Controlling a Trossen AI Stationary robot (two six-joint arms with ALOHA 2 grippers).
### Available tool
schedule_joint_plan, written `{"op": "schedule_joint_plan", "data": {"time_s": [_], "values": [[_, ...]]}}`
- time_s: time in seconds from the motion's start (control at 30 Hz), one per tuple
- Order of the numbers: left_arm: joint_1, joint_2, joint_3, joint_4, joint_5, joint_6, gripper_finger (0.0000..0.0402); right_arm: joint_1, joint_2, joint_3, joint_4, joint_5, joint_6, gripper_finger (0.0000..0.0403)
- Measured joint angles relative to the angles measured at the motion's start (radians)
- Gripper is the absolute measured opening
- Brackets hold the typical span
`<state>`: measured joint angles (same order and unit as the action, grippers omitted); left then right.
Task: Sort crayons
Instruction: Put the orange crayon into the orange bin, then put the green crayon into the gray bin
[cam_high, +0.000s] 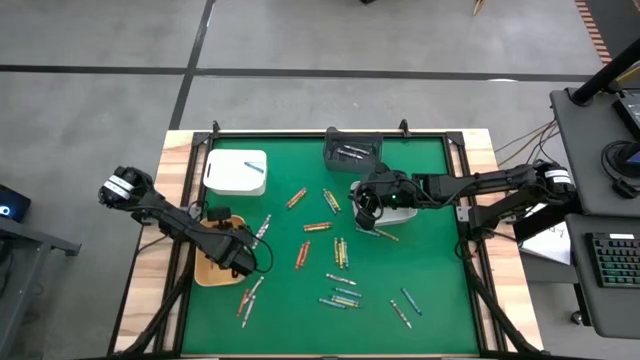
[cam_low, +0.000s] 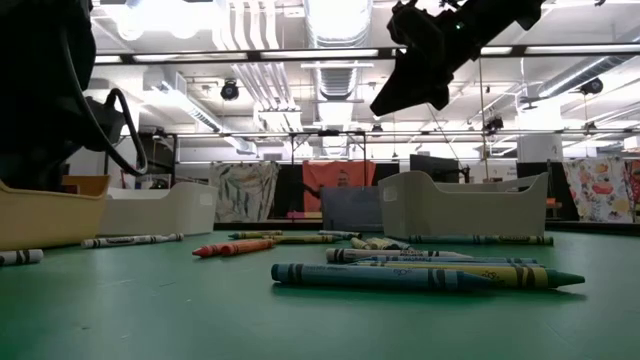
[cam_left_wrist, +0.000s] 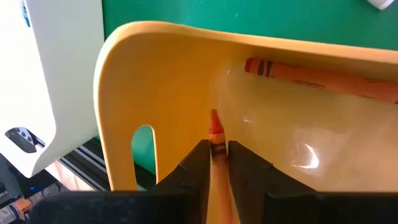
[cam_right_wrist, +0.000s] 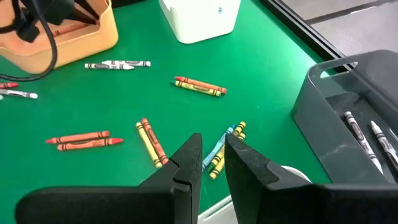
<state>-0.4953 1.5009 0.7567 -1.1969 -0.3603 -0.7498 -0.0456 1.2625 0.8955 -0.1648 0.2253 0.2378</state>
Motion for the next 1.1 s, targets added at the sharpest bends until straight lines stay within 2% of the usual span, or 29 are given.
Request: {"op": "schedule_joint_plan", "data": {"time_s": [0.2, 0.37, 0.53, 0.63, 0.77, 0.97, 1.1], "values": [[0.000, 0.000, 0.004, -0.010, 0.000, -0.018, 0.0068, 0.000, 0.000, 0.000, 0.002, 0.000, -0.001, 0.0059], [0.000, -0.006, 0.080, -0.055, -0.007, -0.018, 0.0072, 0.000, 0.000, 0.001, 0.001, -0.040, 0.030, 0.0059], [0.000, -0.047, 0.197, -0.077, -0.091, 0.022, 0.0073, 0.002, 0.000, 0.034, -0.018, -0.122, 0.081, 0.0059], [0.001, -0.091, 0.254, -0.049, -0.191, 0.081, 0.0069, 0.002, 0.000, 0.063, -0.039, -0.157, 0.113, 0.0059], [0.036, -0.173, 0.286, 0.091, -0.279, 0.213, 0.0056, 0.002, 0.000, 0.124, -0.175, -0.158, 0.147, 0.0059], [0.155, -0.275, 0.244, 0.437, -0.286, 0.429, 0.0038, 0.002, 0.002, 0.164, -0.362, -0.155, 0.156, 0.0059], [0.232, -0.292, 0.204, 0.588, -0.286, 0.548, 0.0037, 0.002, 0.002, 0.186, -0.476, -0.156, 0.175, 0.0059]]}}
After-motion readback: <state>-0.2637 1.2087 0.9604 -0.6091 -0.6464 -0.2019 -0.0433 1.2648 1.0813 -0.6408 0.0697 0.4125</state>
